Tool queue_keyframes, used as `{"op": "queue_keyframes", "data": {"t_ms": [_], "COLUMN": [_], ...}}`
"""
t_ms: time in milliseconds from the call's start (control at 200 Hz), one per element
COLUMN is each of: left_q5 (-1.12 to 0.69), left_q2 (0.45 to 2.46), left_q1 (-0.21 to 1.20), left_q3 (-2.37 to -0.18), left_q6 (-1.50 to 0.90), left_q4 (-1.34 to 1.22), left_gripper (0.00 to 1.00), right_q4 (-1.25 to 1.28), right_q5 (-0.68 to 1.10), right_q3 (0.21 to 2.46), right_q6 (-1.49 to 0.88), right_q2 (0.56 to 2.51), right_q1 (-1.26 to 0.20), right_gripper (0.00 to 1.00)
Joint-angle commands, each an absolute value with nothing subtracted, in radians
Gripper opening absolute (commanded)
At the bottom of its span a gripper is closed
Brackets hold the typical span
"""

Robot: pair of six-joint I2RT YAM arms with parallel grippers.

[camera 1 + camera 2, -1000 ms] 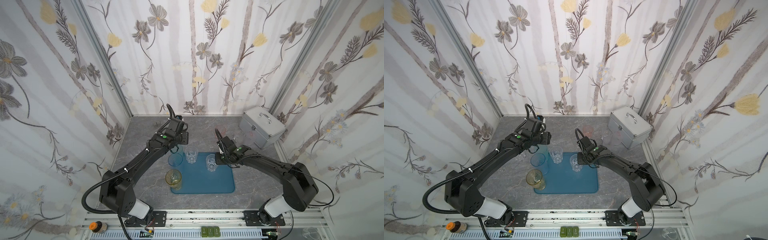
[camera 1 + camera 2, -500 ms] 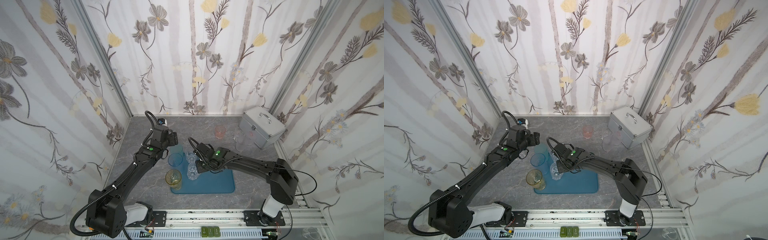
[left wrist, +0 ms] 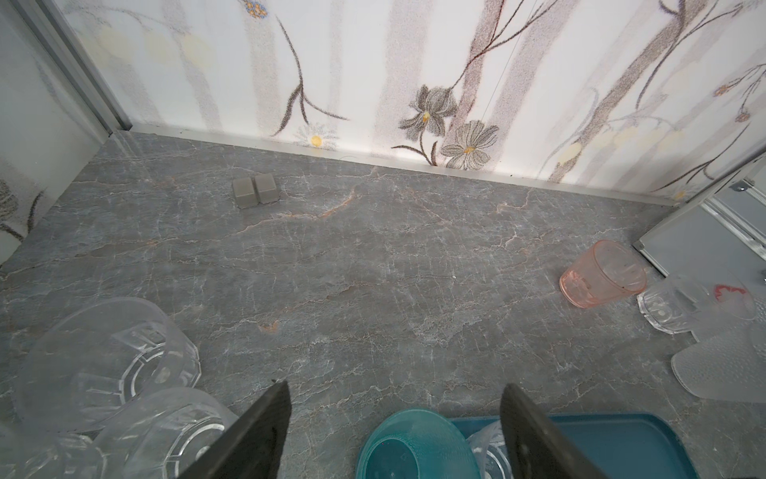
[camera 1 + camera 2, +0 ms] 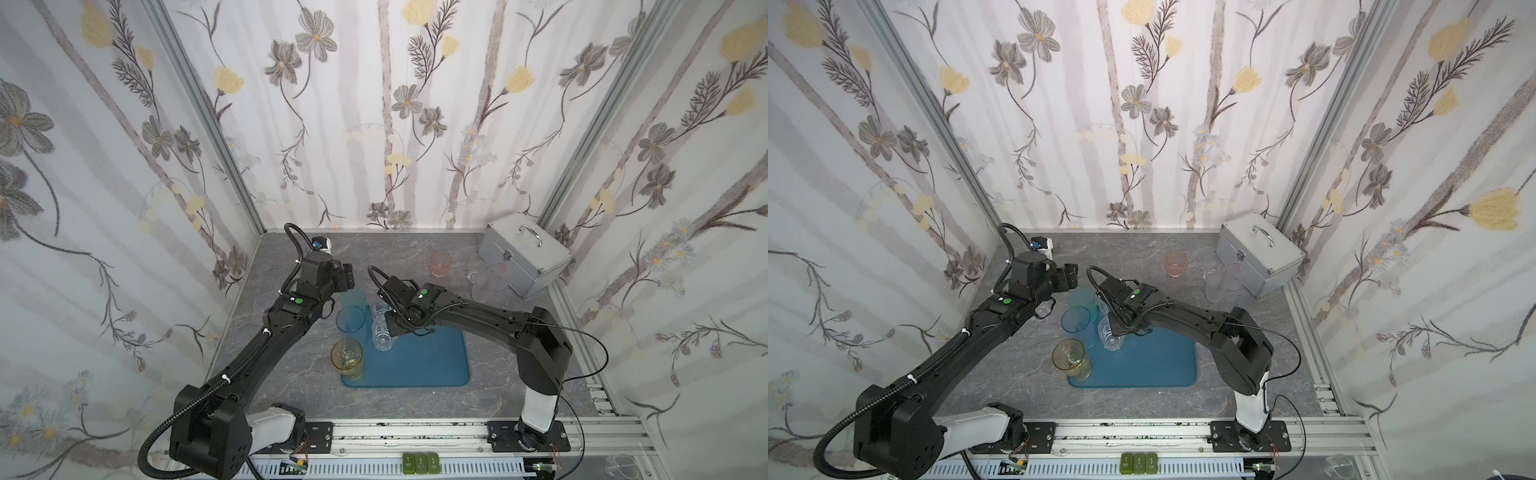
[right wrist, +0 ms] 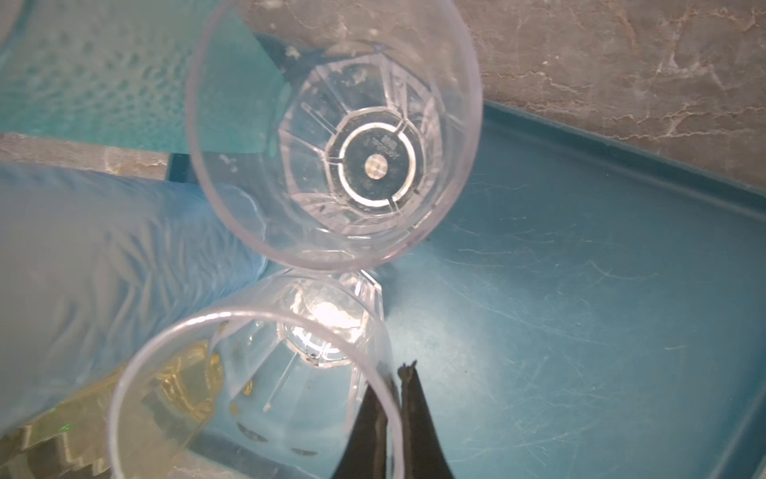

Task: Place the glasses into the tray
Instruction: Move the glass to the tray.

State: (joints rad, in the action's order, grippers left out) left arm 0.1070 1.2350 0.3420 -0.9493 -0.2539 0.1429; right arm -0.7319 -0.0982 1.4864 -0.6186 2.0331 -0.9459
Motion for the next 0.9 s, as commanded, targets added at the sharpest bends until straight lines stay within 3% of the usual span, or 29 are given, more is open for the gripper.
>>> {"op": "queue_keyframes", "data": {"t_ms": [0,385,635,895], "left_q5": [0.101,0.086,0.038,-0.127], "left_q2": [1.238,1.244,1.213,1.213], "left_q1": [0.337,0.335,0.280,0.131], "left_q3": [-0.946,-0.956,-0.969,-1.015], "left_q6": [-0.255,-0.258,-0.298,-0.341], "left_q4": [0.104,0.101,0.107,0.246], "left_gripper": [0.82,0.82,0.82,0.81], "right_q4": [-0.728,-0.716,-0.671,-0.522], "right_q5": [-0.132,-0.122,0.027,0.141], "right_q3": [1.497,1.524,1.507,1.442], "right_q6": [-0.604,-0.605,-0.614,-0.621], "right_q2": [2.046,2.078,1.973,1.810], "right_q1": [-0.946,-0.943,-0.904,-0.777], "right_gripper": [0.07,0.13,0.34,0.43]}}
